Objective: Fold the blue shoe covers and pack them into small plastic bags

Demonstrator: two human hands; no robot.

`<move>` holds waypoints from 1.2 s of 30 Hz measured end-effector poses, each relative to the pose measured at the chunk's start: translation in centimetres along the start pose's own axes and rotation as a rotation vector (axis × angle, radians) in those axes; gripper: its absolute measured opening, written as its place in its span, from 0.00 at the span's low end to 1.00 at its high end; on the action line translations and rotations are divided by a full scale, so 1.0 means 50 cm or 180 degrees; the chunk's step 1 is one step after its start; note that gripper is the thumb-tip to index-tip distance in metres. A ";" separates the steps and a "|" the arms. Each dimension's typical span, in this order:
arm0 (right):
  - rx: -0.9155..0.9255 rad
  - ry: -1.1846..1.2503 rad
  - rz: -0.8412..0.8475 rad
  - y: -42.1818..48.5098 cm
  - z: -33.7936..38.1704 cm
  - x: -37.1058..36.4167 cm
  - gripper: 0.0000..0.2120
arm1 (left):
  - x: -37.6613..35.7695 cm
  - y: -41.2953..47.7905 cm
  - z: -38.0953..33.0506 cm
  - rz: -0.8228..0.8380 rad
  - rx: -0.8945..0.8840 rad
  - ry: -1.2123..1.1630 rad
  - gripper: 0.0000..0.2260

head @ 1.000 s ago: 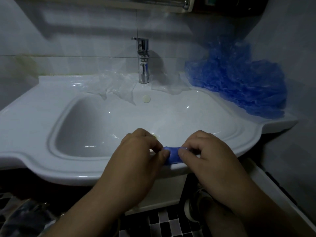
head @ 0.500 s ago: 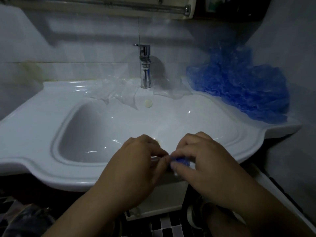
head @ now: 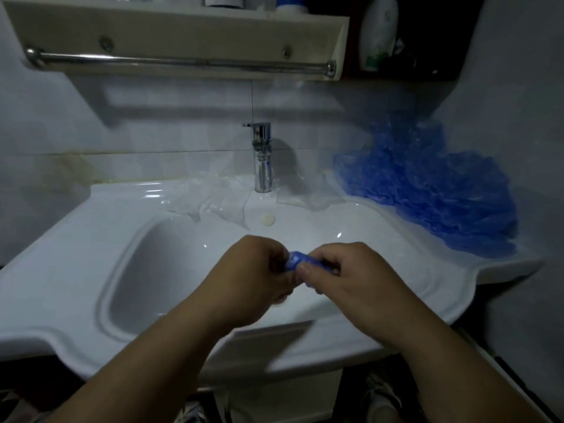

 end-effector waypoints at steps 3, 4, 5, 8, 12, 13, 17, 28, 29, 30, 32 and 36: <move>-0.0138 0.0181 -0.0240 0.022 -0.020 0.037 0.07 | 0.000 0.043 -0.032 0.0158 0.0014 -0.0186 0.04; -0.0230 0.0238 -0.0321 0.028 -0.032 0.050 0.07 | -0.005 0.058 -0.039 0.0359 0.0037 -0.0301 0.03; -0.0325 0.0257 -0.0425 0.032 -0.046 0.063 0.08 | -0.011 0.076 -0.042 0.0582 0.0085 -0.0414 0.04; -0.0629 0.0270 -0.0821 0.034 -0.093 0.102 0.12 | -0.014 0.163 -0.018 0.0666 0.0361 -0.0404 0.11; -0.0835 0.0437 -0.1036 0.028 -0.127 0.120 0.13 | -0.001 0.309 -0.014 -0.0134 0.0203 0.0252 0.18; -0.0852 0.0449 -0.1044 0.027 -0.132 0.121 0.13 | -0.005 0.340 -0.024 -0.0222 0.0074 0.0551 0.20; -0.0906 0.0537 -0.0962 0.027 -0.146 0.118 0.13 | -0.045 0.446 -0.016 -0.0097 0.0094 0.1843 0.25; -0.0849 0.0717 -0.1091 0.024 -0.145 0.136 0.12 | -0.027 0.461 -0.014 -0.0555 0.0344 0.1331 0.22; -0.0828 0.0722 -0.1144 0.022 -0.143 0.138 0.12 | -0.008 0.438 -0.030 -0.0716 0.0245 0.1194 0.19; -0.0809 0.0721 -0.1204 0.018 -0.141 0.140 0.12 | 0.012 0.411 -0.040 -0.0869 0.0165 0.0992 0.15; -0.0791 0.0765 -0.1360 0.004 -0.137 0.144 0.11 | 0.048 0.339 -0.056 -0.1040 0.0076 0.0364 0.10; -0.0818 0.1262 -0.1582 -0.028 -0.139 0.145 0.09 | 0.102 0.136 -0.076 -0.1172 -0.0099 -0.0847 0.04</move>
Point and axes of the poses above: each hand's wrist, its own y-axis towards the middle knuckle, its own x-axis out of the back of the hand, z = x × y, the point moved 7 cm from there along y, towards the middle knuckle, and after that the axes turned 3 degrees about z, right-handed, at the moved point
